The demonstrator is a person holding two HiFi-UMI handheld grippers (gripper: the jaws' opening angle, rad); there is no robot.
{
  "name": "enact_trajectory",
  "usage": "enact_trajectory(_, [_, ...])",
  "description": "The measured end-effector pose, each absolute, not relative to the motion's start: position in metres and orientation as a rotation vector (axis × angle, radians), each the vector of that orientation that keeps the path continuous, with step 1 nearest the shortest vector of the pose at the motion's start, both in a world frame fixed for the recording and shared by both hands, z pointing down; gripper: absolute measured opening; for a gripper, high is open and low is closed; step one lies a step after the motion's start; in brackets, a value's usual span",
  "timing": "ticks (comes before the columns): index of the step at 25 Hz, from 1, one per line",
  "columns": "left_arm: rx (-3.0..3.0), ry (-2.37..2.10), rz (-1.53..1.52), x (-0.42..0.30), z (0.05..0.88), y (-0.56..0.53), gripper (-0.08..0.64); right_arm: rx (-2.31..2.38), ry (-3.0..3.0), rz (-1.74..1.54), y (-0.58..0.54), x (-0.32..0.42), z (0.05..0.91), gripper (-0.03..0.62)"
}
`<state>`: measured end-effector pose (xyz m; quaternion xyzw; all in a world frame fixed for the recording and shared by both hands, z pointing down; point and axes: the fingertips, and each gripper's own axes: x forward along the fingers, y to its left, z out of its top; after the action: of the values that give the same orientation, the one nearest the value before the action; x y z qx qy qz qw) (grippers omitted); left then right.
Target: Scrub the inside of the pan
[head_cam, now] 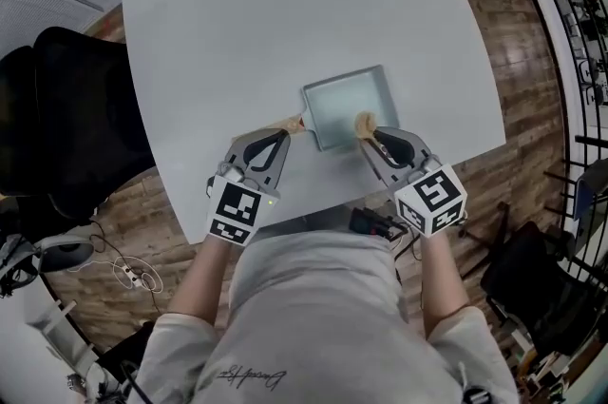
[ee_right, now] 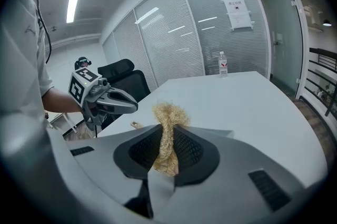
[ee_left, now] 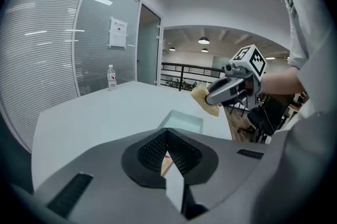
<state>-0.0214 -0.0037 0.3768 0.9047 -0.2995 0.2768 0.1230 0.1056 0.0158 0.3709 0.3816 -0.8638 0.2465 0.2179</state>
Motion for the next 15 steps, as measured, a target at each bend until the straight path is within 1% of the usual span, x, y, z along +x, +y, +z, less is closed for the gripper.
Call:
enact_trajectory(4, [2.65,-0.812,0.989,-0.026,0.397,-0.004,0.012,1.011,-2.379,0.67,0.013,0.101,0.377,0.077])
enact_trajectory(9, [2.645,-0.716,1.112,-0.028,0.415,-0.006,0.014,0.95,-2.357,0.642,0.007,0.098,0.387,0.078])
enact_trajectory(12, [2.638,-0.654,1.191,-0.028,0.427,-0.003,0.051,0.905,-2.336,0.61,0.004,0.096,0.394,0.077])
enact_trajectory(15, [2.657,-0.591,1.304,-0.027,0.439,-0.002,0.104,0.867,-2.318,0.579,-0.001,0.095,0.4,0.077])
